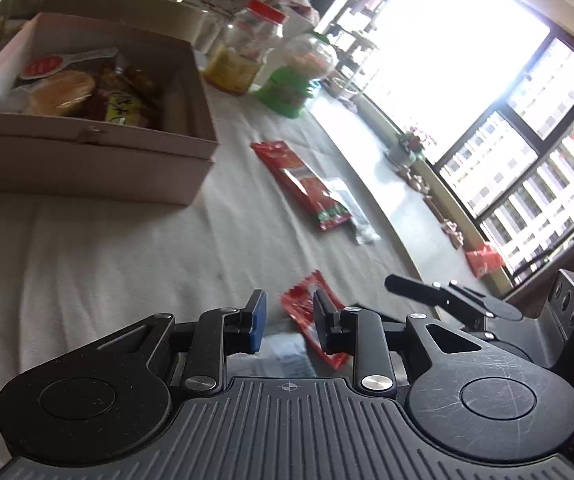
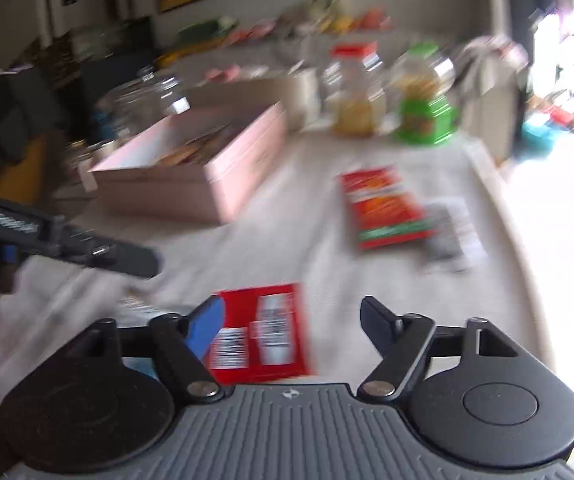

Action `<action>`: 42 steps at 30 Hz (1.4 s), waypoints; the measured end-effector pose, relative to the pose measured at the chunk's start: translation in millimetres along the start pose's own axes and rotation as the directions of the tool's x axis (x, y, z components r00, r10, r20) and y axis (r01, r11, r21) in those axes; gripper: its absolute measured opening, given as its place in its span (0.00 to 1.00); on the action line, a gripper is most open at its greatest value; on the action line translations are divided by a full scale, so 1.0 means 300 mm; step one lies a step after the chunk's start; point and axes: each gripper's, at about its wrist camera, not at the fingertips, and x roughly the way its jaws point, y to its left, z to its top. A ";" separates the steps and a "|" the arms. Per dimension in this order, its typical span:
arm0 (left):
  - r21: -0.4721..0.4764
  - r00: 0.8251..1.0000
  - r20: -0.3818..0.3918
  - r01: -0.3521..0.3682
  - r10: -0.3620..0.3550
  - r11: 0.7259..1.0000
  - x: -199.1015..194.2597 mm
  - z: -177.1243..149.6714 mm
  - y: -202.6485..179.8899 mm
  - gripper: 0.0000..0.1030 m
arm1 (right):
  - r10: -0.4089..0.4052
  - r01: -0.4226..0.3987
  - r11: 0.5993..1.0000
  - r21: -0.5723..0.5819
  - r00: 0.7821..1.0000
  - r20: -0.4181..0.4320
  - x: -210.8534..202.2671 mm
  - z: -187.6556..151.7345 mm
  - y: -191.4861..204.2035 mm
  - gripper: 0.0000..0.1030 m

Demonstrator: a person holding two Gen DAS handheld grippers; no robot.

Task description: Organize snacks

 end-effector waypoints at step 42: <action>0.565 0.974 -0.094 -0.116 0.204 0.817 0.291 -0.121 -0.384 0.54 | -0.172 0.131 0.903 0.409 0.983 0.066 -0.044 -0.140 -0.271 0.78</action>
